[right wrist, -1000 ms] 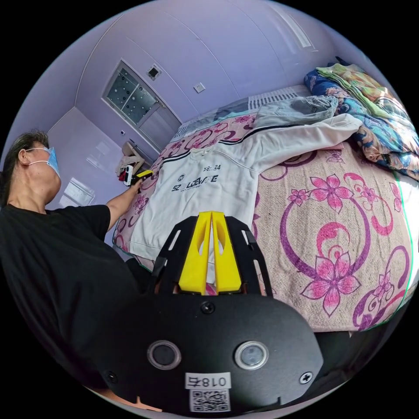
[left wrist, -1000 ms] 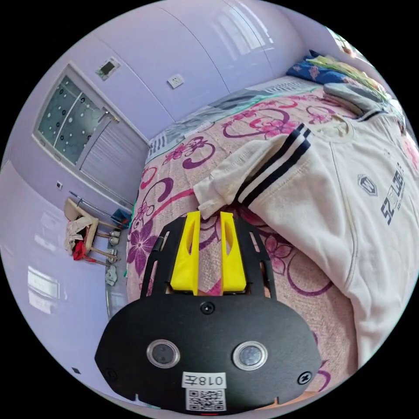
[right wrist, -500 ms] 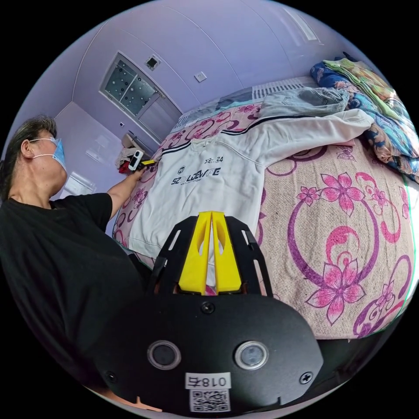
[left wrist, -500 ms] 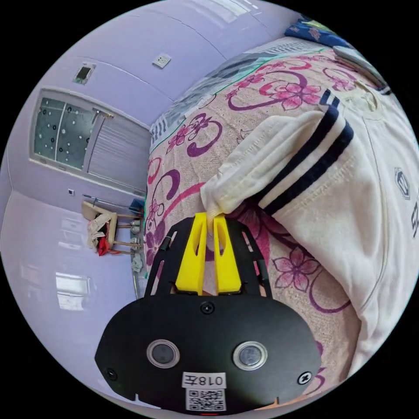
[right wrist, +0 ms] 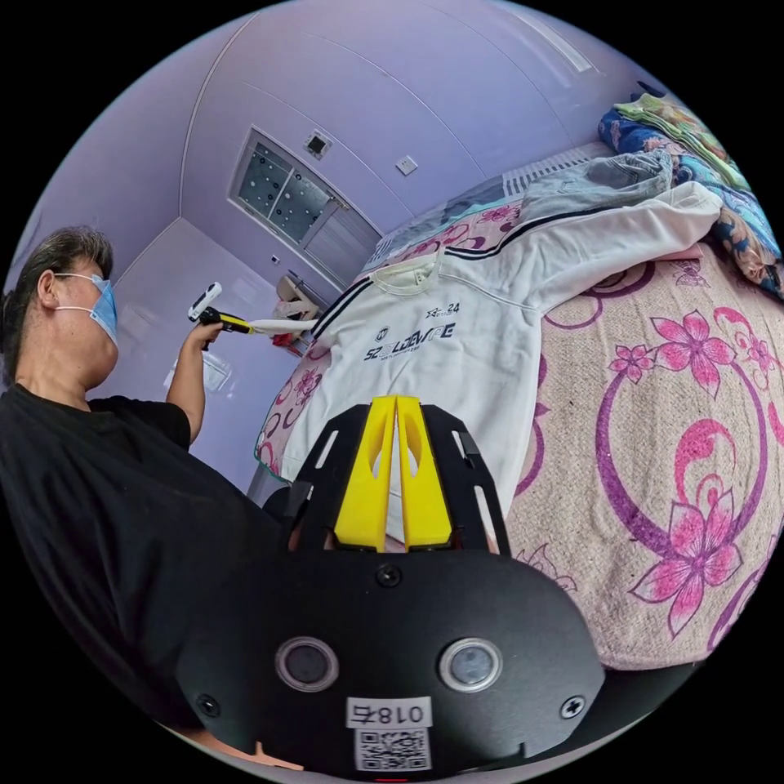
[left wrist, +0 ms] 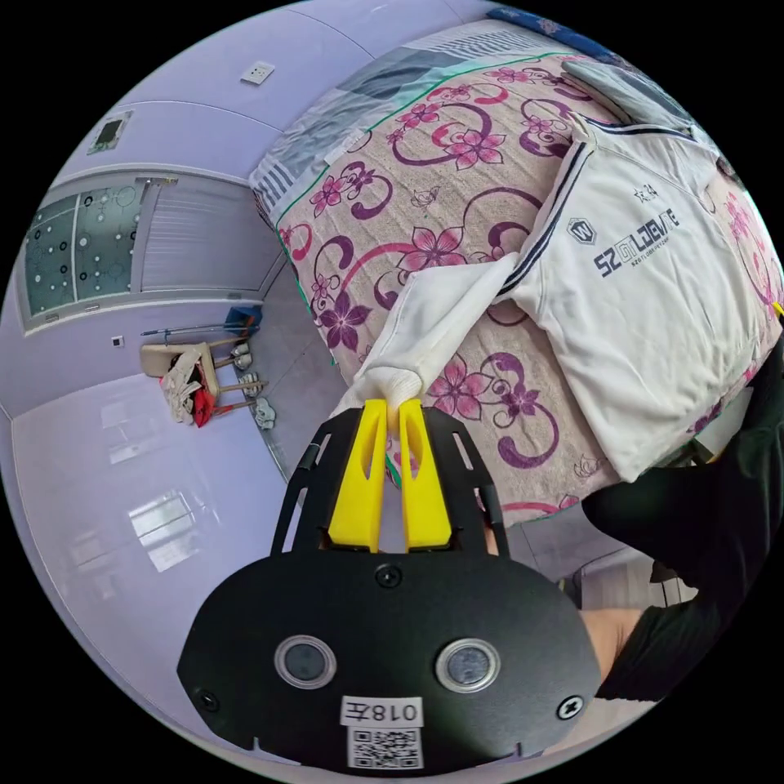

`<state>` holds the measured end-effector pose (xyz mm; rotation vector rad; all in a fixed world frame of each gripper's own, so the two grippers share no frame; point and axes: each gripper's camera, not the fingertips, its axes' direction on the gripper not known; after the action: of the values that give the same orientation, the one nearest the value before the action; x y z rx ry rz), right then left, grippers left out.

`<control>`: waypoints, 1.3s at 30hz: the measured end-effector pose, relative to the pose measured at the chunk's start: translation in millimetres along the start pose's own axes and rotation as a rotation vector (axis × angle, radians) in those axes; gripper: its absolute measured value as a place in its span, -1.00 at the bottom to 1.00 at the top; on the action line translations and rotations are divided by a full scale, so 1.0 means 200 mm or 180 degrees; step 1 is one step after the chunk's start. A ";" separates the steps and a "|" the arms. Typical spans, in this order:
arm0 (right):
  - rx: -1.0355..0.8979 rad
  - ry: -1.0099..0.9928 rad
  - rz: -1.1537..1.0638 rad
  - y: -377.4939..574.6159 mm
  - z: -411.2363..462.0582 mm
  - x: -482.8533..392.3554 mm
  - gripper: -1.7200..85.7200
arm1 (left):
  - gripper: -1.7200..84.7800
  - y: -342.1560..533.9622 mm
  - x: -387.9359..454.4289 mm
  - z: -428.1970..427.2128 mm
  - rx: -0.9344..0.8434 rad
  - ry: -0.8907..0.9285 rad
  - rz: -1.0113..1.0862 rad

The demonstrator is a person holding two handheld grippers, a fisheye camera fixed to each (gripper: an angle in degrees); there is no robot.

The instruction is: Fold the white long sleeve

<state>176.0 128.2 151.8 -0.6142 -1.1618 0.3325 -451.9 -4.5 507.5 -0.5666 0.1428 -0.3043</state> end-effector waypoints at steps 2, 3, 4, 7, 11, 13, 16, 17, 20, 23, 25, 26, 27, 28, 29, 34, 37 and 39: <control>0.0065 -0.0024 0.0010 0.01 -0.02 0.01 -0.96 | -0.96 0.15 -0.11 0.00 -0.0010 0.0204 -0.0056; 0.0110 -0.0040 0.0015 0.02 -0.03 0.02 -0.96 | -0.96 0.19 -0.15 0.01 0.0037 0.0284 -0.0095; 0.0143 -0.0057 0.0010 0.02 -0.04 0.03 -0.96 | -0.96 0.28 -0.22 0.04 0.0177 0.0550 -0.0164; 0.0219 -0.0046 -0.0021 0.03 -0.08 0.06 -0.96 | -0.96 0.54 -0.47 0.27 0.0676 0.1569 -0.0491; 0.0354 -0.0087 0.0008 0.05 -0.11 0.11 -0.96 | -0.97 0.99 -0.69 0.84 0.1360 0.2990 -0.1258; 0.0481 -0.0123 0.0072 0.07 -0.14 0.16 -0.96 | -0.98 1.25 -0.68 1.03 0.1970 0.3360 -0.1591; 0.0675 -0.0262 0.0234 0.09 -0.16 0.23 -0.96 | -0.98 1.75 -0.57 1.35 0.3463 0.3915 -0.2250; 0.0707 -0.0306 0.0261 0.09 -0.17 0.24 -0.96 | -0.98 1.95 -0.48 1.48 0.4115 0.4029 -0.2604; 0.0823 -0.0427 0.0309 0.07 -0.16 0.29 -0.97 | -0.98 2.32 -0.16 1.83 0.5368 0.4247 -0.3691; 0.0677 -0.0652 0.0171 -0.02 -0.05 0.28 -0.97 | -0.98 2.53 0.20 2.12 0.5892 0.4306 -0.4777; 0.0510 -0.0871 0.0061 -0.10 0.10 0.24 -0.97 | -0.98 2.58 0.34 2.26 0.6136 0.4443 -0.5030; 0.0468 -0.0927 0.0030 -0.12 0.14 0.22 -0.97 | -0.98 2.59 0.39 2.35 0.6204 0.4554 -0.5105; 0.0396 -0.1021 -0.0017 -0.16 0.21 0.20 -0.97 | -0.98 2.59 0.40 2.38 0.6196 0.4587 -0.5125; 0.0331 -0.1093 -0.0062 -0.19 0.27 0.17 -0.97 | -0.98 2.58 0.40 2.45 0.6124 0.4644 -0.5166; 0.0299 -0.1111 -0.0083 -0.20 0.30 0.16 -0.97 | -0.98 2.57 0.39 2.51 0.6062 0.4716 -0.5193; 0.0148 -0.0809 -0.0078 -0.24 0.41 0.12 -0.97 | -0.96 2.44 0.17 2.84 0.5728 0.4918 -0.5526; 0.0123 -0.0639 0.0044 -0.25 0.44 0.14 -0.97 | -0.87 2.39 0.03 3.23 0.5311 0.4735 -0.6356; 0.0100 -0.0549 0.0053 -0.26 0.47 0.13 -0.97 | -0.72 2.37 0.14 3.51 0.5228 0.4931 -0.6973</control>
<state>95.7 126.5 227.6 -0.5765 -1.3146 0.4235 -158.8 719.7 832.9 -1.6364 -0.6116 2.6222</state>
